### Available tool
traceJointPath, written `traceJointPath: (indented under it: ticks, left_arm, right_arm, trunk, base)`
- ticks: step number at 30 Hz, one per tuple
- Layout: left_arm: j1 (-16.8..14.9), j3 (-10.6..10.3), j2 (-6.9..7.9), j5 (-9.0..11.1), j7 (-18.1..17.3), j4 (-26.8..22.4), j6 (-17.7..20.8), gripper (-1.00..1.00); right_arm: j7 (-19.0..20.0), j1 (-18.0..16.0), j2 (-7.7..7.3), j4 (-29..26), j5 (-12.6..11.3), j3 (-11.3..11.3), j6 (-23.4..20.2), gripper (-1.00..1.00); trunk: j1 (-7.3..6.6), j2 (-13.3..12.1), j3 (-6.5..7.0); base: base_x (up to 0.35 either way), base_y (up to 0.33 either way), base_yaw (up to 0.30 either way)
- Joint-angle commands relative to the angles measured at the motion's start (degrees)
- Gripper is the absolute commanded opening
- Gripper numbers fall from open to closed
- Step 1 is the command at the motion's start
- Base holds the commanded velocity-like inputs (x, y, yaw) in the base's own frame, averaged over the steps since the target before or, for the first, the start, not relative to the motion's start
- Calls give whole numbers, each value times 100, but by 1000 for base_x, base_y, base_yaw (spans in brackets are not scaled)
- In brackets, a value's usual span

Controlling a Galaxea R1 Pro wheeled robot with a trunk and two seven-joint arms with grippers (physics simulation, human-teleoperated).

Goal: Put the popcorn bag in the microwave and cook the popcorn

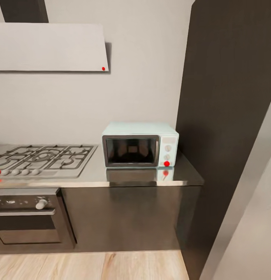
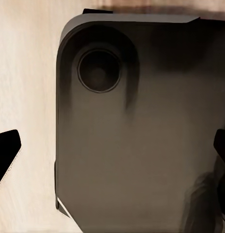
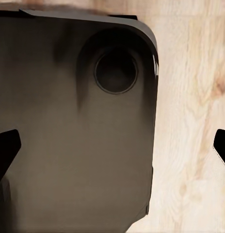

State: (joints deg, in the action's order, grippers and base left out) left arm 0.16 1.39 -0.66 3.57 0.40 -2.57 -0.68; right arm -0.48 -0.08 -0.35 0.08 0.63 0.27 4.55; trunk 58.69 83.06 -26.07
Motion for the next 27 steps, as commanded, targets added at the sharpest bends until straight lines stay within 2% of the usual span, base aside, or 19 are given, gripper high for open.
traceJointPath:
  ticks: [1, 14, 27]
  left_arm:
    - [2, 10, -1, 36, 4, -6, -9, 100]
    - [2, 12, 4, 39, 10, -13, -15, 100]
    - [2, 18, 4, 34, 10, -24, -20, 100]
  right_arm:
    - [-5, -1, 0, 1, 7, 1, 18, 100]
    - [-5, -1, 0, 1, -13, -17, 10, 100]
    - [-5, -1, 0, 1, -7, 16, 3, 100]
  trunk:
    - [3, 2, -4]
    - [3, 2, -4]
    - [3, 2, -4]
  base:
    - [322, -2, 0]
    - [310, 67, 0]
    - [21, 3, 0]
